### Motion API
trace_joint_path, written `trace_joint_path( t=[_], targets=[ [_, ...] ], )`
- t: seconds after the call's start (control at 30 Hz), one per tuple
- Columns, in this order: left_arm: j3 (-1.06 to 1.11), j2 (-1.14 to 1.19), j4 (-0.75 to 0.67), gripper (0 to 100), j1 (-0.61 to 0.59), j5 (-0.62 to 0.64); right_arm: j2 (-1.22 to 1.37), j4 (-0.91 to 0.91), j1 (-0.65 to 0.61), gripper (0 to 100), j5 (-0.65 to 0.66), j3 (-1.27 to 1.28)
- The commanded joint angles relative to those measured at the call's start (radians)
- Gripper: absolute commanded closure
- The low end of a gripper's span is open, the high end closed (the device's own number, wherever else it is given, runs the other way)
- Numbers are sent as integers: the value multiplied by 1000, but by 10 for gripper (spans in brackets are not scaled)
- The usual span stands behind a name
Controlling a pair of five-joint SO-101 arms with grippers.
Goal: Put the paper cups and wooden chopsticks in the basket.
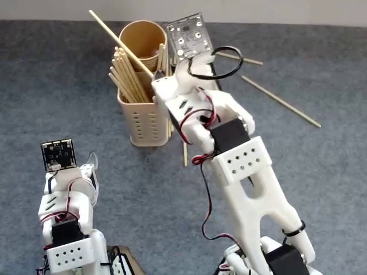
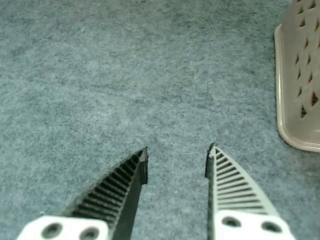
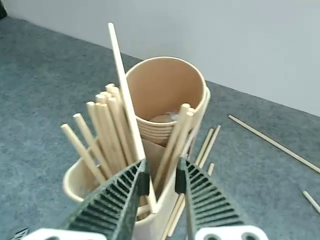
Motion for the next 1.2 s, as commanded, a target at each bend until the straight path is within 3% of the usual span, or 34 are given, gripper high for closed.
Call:
trace_joint_path(
  t=[0.0, 0.17, 0.4, 0.67, 1.03, 1.17],
  targets=[
    [-8, -8, -14, 786, 12, -14, -18, 1, 81, 899, 8, 58],
    [-8, -7, -14, 786, 12, -14, 15, -18, 151, 899, 8, 338],
    [-7, -1, -14, 786, 44, -14, 101, -321, 42, 899, 6, 677],
    [-7, -1, -14, 786, 44, -14, 340, -438, 15, 899, 9, 668],
    [-7, -1, -14, 786, 44, -14, 475, -320, -12, 904, 6, 466],
    [-7, -1, -12, 786, 44, -14, 532, -300, 77, 974, 11, 458]
  ],
)
